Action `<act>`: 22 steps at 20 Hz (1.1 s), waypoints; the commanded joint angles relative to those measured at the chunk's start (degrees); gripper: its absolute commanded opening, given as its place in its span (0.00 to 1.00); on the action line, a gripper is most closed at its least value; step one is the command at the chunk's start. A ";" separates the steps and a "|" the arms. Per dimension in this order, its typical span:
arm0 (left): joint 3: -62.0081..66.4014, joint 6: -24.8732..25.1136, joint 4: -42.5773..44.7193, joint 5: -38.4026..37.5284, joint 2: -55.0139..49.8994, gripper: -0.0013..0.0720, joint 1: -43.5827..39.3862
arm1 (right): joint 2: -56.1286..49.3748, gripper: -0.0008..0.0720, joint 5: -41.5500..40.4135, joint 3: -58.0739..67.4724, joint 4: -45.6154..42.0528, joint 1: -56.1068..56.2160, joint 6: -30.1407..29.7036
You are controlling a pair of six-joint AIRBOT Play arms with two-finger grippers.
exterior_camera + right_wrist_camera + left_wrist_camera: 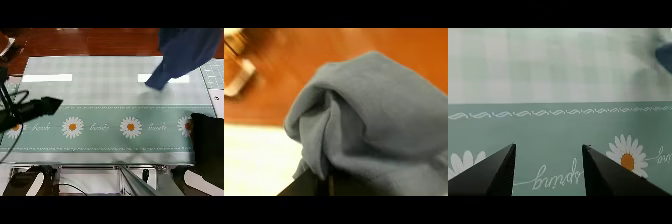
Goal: Fold the shirts.
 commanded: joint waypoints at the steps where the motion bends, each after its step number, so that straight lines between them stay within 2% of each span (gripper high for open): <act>1: -7.56 -0.57 -2.73 0.79 7.45 0.71 -0.48 | 4.37 0.04 1.14 6.95 2.21 4.09 -1.22; 4: -7.80 -0.42 -2.95 1.22 7.28 0.71 -0.48 | 5.88 0.04 5.38 7.74 -5.95 14.60 -1.29; 8: -7.80 -0.42 -2.95 3.54 7.15 0.71 -0.44 | 3.98 0.04 9.92 2.91 -23.37 30.91 3.93; 11: -7.80 -0.42 -2.95 3.93 6.99 0.71 -0.44 | 0.57 0.04 8.11 -6.43 -22.80 38.58 6.10; 15: -7.82 -0.46 -2.99 3.28 6.67 0.71 -0.44 | -8.33 0.04 -5.33 -19.74 -17.77 48.78 9.09; 19: -7.93 -0.48 -2.99 0.22 5.53 0.71 -0.46 | -20.15 0.04 -15.04 -20.33 -10.14 54.90 9.25; 20: -7.93 -0.46 -2.99 -0.81 5.18 0.71 -0.46 | -21.73 0.12 -16.06 -20.33 -7.02 54.84 9.22; 21: -7.93 -0.46 -2.99 -1.70 4.92 0.71 -0.46 | -22.53 0.49 -15.93 -20.33 -4.50 54.05 9.05; 22: -7.93 -0.46 -2.99 -2.58 4.76 0.71 -0.46 | -22.43 0.57 -14.10 -20.06 -3.52 52.33 8.33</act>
